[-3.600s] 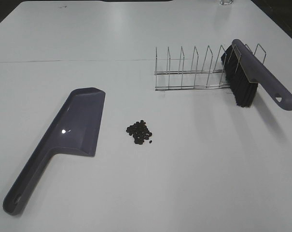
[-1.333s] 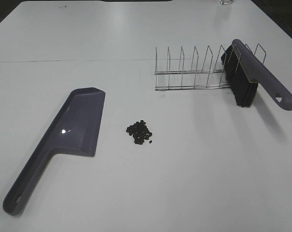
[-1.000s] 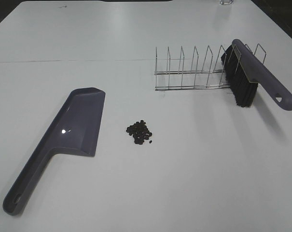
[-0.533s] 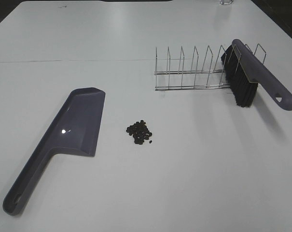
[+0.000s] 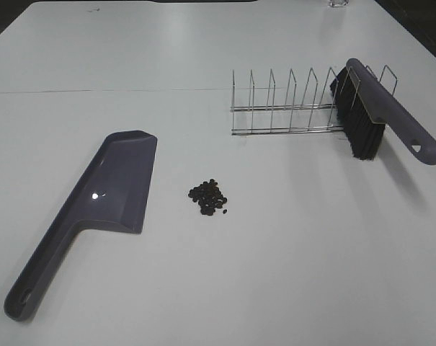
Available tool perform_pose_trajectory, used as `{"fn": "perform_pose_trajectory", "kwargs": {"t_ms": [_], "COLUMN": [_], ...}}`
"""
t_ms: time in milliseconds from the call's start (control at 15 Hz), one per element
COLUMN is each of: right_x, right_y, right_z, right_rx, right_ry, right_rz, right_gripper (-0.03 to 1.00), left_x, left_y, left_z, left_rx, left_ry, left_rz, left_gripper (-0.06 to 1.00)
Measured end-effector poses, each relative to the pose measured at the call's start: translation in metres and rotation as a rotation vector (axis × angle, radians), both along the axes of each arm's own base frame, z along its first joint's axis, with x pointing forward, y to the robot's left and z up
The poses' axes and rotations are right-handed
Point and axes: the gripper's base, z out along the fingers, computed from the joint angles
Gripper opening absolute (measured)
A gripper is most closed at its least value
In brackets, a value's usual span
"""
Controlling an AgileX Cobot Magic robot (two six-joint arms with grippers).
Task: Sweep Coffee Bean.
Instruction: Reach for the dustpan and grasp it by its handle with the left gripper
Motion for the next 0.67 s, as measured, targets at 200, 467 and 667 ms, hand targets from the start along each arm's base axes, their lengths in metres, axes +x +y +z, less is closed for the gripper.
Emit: {"fn": "perform_pose_trajectory", "kwargs": {"t_ms": [200,467,667], "right_x": [0.0,0.0,0.0], "right_y": [0.0,0.0,0.0], "right_z": [0.0,0.0,0.0], "right_rx": [0.0,0.0,0.002], "right_ry": [0.0,0.0,0.0], "right_rz": [0.0,0.0,0.001], "right_gripper": [0.76,0.76,0.76], "left_x": [0.004,0.034,0.069], "left_y": [0.0,0.0,0.001], "left_z": [0.003,0.026,0.041], "left_rx": [0.0,-0.008,-0.012], "left_ry": [0.053,0.319,0.436], "left_rz": [-0.001,-0.01,-0.011], "left_gripper": [0.99,0.99,0.99]}}
